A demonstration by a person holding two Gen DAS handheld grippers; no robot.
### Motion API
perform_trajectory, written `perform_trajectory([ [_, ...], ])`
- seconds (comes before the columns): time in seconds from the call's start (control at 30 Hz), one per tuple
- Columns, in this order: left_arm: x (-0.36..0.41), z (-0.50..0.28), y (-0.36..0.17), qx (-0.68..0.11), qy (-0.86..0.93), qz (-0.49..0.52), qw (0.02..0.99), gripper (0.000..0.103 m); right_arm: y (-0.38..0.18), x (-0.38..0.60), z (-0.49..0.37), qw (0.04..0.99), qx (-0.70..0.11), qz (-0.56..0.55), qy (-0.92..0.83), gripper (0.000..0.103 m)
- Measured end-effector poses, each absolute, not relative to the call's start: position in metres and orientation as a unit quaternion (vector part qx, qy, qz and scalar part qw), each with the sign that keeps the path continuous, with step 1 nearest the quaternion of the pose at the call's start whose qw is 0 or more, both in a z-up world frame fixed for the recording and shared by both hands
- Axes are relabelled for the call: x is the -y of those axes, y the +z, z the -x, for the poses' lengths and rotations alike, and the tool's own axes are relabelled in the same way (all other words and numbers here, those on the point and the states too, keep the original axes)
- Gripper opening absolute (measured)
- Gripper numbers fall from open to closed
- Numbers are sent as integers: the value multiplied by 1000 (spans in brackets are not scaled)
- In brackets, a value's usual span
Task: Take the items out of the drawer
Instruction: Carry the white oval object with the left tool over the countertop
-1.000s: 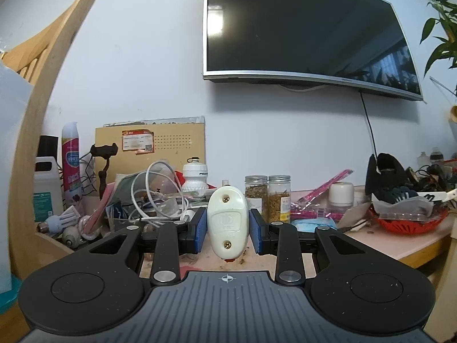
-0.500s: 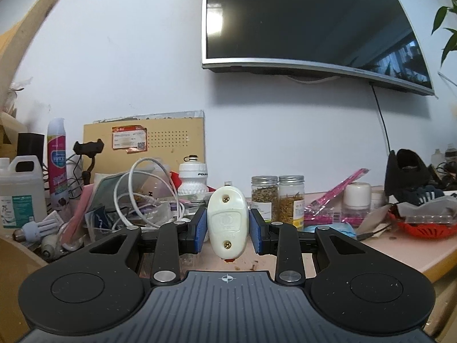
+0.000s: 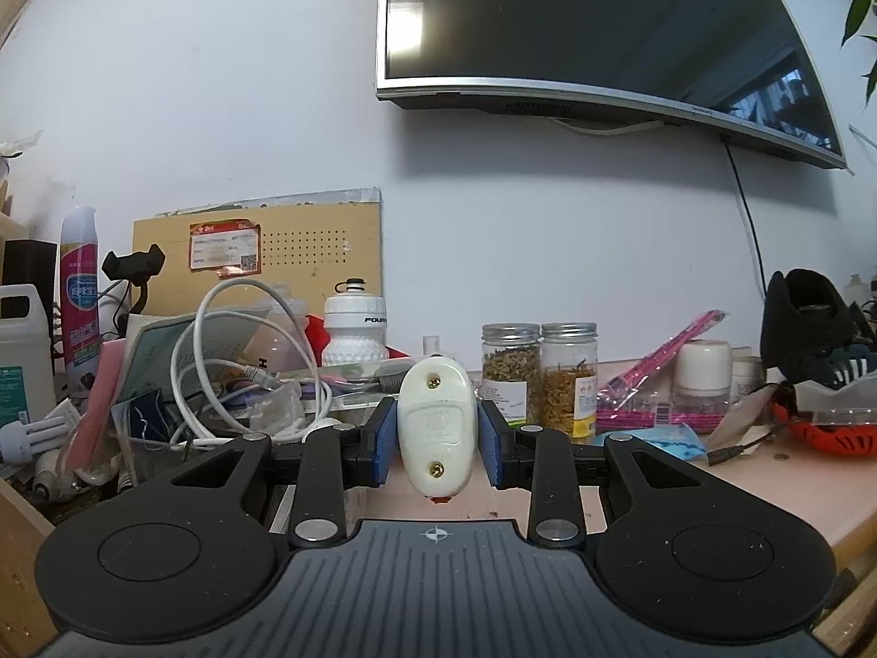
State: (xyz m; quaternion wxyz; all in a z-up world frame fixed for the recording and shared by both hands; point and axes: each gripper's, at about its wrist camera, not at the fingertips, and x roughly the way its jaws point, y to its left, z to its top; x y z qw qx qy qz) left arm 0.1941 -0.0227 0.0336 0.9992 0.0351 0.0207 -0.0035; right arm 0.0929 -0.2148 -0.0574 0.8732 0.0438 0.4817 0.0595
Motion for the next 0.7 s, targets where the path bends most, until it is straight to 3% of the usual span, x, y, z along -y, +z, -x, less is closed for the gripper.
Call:
perform_trajectory([
  [0.7, 17, -214, 23, -34, 7, -38, 999, 30, -56, 215, -93, 871, -484, -53, 61, 103],
])
